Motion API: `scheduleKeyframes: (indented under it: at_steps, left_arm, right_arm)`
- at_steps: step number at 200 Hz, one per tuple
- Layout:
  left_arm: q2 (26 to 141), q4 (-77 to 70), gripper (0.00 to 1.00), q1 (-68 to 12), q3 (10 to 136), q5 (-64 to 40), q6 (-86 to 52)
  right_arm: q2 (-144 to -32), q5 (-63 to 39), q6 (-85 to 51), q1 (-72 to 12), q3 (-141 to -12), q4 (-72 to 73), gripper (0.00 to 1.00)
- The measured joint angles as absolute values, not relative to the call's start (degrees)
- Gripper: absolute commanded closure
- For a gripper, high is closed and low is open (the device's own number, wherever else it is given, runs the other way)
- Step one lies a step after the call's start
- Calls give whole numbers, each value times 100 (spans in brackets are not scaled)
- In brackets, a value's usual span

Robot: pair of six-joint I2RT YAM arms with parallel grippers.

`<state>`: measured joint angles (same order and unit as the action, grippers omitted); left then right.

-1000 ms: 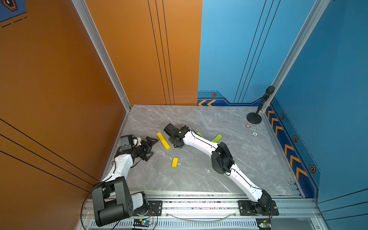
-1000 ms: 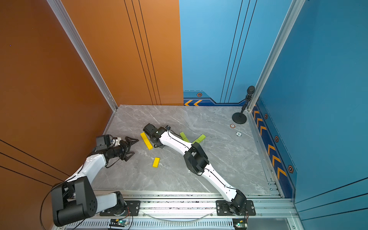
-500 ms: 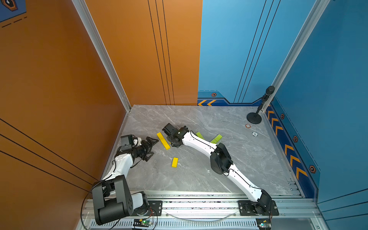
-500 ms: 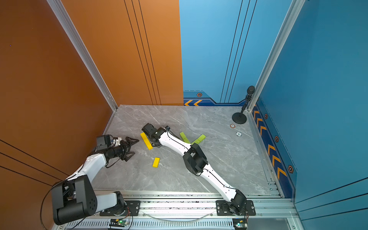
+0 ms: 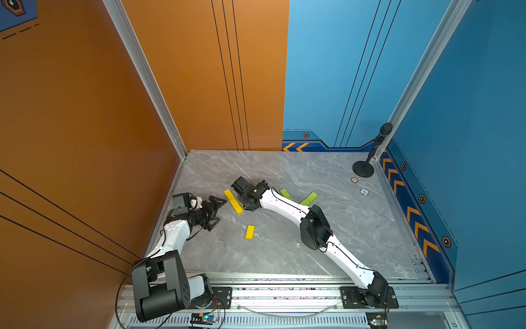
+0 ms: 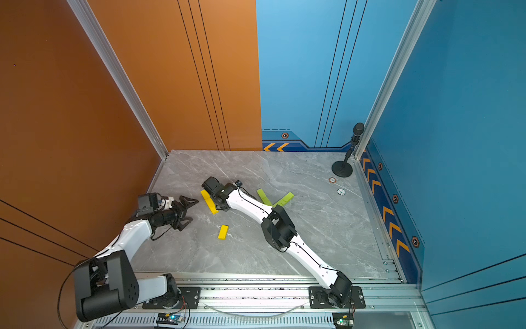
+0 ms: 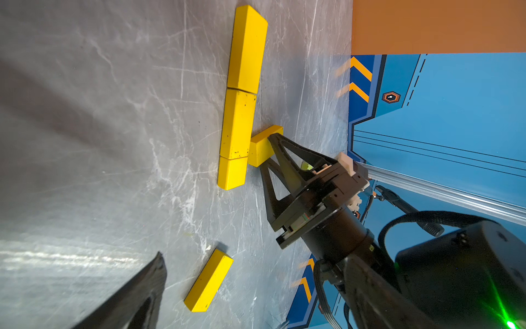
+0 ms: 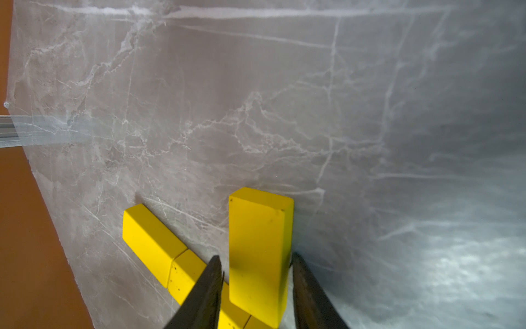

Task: Assemble the letter v with building blocks
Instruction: Assemble the building block at the center of the board.

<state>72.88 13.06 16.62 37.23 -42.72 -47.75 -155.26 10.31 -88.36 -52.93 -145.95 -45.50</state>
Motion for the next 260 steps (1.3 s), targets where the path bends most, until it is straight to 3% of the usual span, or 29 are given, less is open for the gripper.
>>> scheduleKeyframes:
  at_steps: [66,176,260]
  left_arm:
    - [7288,1308,2,1726,3723,-4270,-4772]
    - [7288,1308,2,1732,3723,-4270,-4772]
    - [7286,1308,2,1730,3723,-4270,-4748]
  right_arm:
    - [-15526,1033,-8696,-5282,-14595,-4571,64]
    - [-15526,1232,-8333,-5299,-14595,-4689,65]
    - [-15491,1367,-7660,-5297,-14595,-4724,49]
